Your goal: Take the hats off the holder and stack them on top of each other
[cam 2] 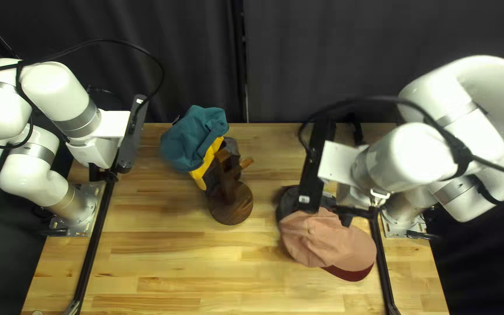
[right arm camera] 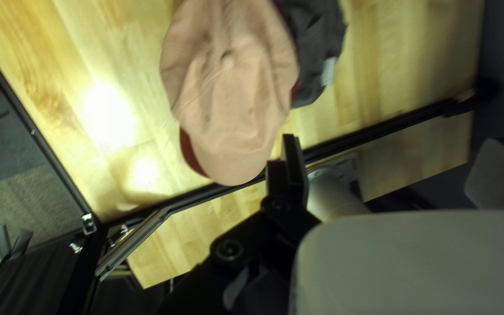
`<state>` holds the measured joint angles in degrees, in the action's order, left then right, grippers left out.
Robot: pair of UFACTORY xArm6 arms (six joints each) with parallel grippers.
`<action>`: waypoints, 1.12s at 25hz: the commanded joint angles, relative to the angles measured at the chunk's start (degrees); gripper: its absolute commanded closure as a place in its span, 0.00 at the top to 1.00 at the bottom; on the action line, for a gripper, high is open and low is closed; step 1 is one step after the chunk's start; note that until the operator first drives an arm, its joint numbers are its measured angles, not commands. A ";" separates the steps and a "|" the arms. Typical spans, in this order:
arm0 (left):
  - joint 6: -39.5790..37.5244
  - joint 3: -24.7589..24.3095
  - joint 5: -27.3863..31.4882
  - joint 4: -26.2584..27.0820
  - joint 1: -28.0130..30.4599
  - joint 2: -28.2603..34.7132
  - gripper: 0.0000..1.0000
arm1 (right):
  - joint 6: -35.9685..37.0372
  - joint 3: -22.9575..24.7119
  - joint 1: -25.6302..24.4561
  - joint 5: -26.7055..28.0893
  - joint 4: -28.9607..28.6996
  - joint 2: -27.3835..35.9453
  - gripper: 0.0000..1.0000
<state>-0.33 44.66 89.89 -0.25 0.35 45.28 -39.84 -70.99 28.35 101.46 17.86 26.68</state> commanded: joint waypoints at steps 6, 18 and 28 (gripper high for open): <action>0.00 0.00 0.00 0.00 0.00 0.00 1.00 | 3.80 -5.52 -1.57 0.37 9.95 -0.94 1.00; 0.00 0.00 0.00 0.00 0.00 0.00 1.00 | -2.09 -3.82 10.67 3.72 25.36 1.99 1.00; 0.00 0.00 0.00 0.00 0.00 0.00 1.00 | -7.41 -7.40 25.53 17.43 34.25 2.57 1.00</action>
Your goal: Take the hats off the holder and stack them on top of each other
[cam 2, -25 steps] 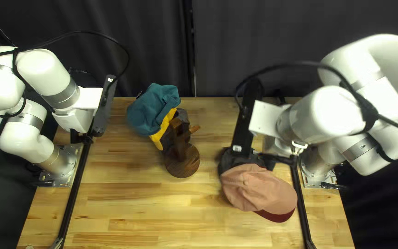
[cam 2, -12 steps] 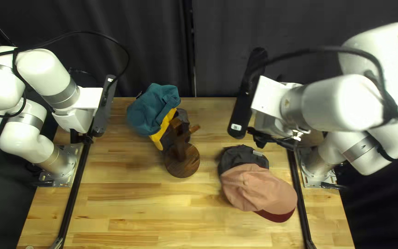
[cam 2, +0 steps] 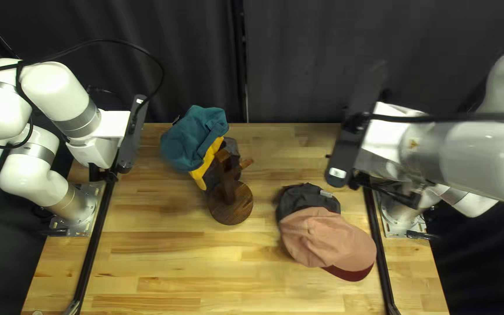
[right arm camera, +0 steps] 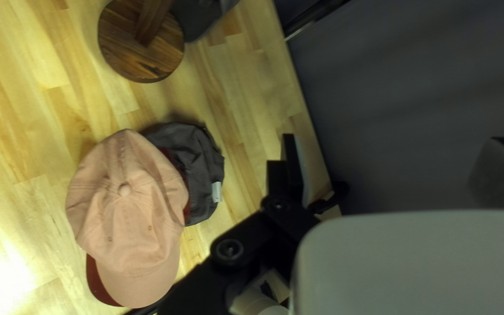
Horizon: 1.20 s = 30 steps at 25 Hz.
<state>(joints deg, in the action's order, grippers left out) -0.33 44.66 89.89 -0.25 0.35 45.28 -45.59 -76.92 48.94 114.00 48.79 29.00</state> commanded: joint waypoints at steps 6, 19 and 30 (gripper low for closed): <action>0.00 0.00 0.00 0.00 0.00 0.00 1.00 | -3.66 -2.17 11.38 10.63 6.77 0.59 1.00; 0.00 0.00 0.00 0.00 0.00 0.00 1.00 | -11.71 -0.73 13.93 14.15 1.64 1.31 1.00; 0.00 0.00 0.00 0.00 0.00 0.00 1.00 | -6.03 -3.23 6.23 7.51 -0.18 -1.34 1.00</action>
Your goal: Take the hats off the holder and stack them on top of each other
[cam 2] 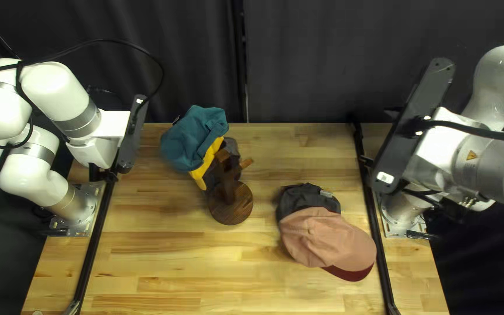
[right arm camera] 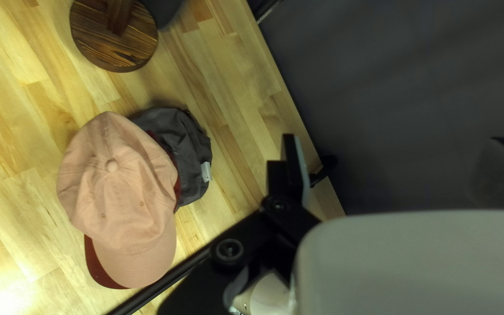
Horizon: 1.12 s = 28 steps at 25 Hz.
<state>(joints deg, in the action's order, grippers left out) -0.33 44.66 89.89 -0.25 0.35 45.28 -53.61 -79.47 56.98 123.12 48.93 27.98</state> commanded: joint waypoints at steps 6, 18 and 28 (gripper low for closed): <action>0.00 0.00 0.00 0.00 0.00 0.00 1.00 | 6.88 -3.96 -4.03 -0.78 -0.04 1.19 1.00; 0.00 0.00 0.00 0.00 0.00 0.00 1.00 | 23.26 -17.59 -19.60 0.02 -9.65 4.31 1.00; 0.00 0.00 0.00 0.00 0.00 0.00 1.00 | 23.89 -30.10 -12.82 10.99 -6.10 2.99 1.00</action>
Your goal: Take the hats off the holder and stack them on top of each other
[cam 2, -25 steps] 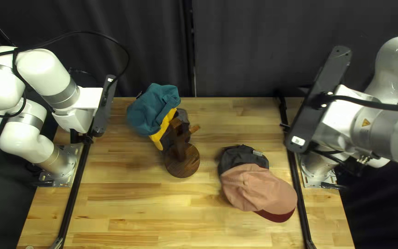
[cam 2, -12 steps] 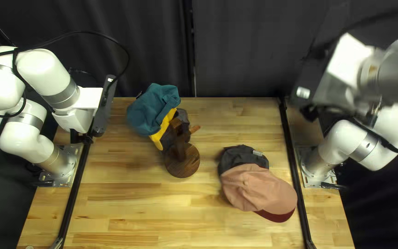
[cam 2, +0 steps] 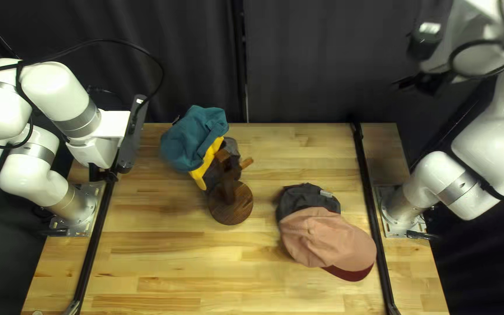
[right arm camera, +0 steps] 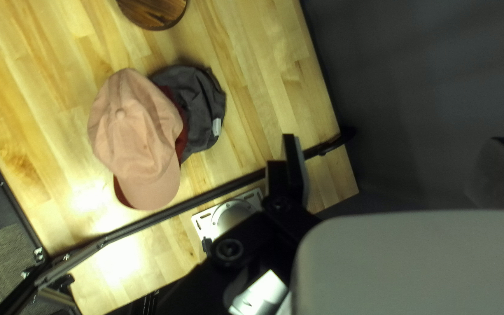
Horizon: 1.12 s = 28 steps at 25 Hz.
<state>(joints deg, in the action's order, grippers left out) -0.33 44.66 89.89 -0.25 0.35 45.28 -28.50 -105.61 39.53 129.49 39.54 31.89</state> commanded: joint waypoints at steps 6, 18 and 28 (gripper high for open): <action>0.00 0.00 0.00 0.00 0.00 0.00 1.00 | -2.41 -7.26 8.27 8.46 4.82 -3.49 1.00; 0.00 0.00 0.00 0.00 0.00 0.00 1.00 | -4.60 -3.31 8.04 7.73 1.97 -5.76 1.00; 0.00 0.00 0.00 0.00 0.00 0.00 1.00 | -4.60 -3.31 8.04 7.73 1.97 -5.76 1.00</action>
<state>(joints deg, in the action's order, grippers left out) -0.33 44.66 89.89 -0.25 0.35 45.28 -33.10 -108.92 47.57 137.22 41.51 26.13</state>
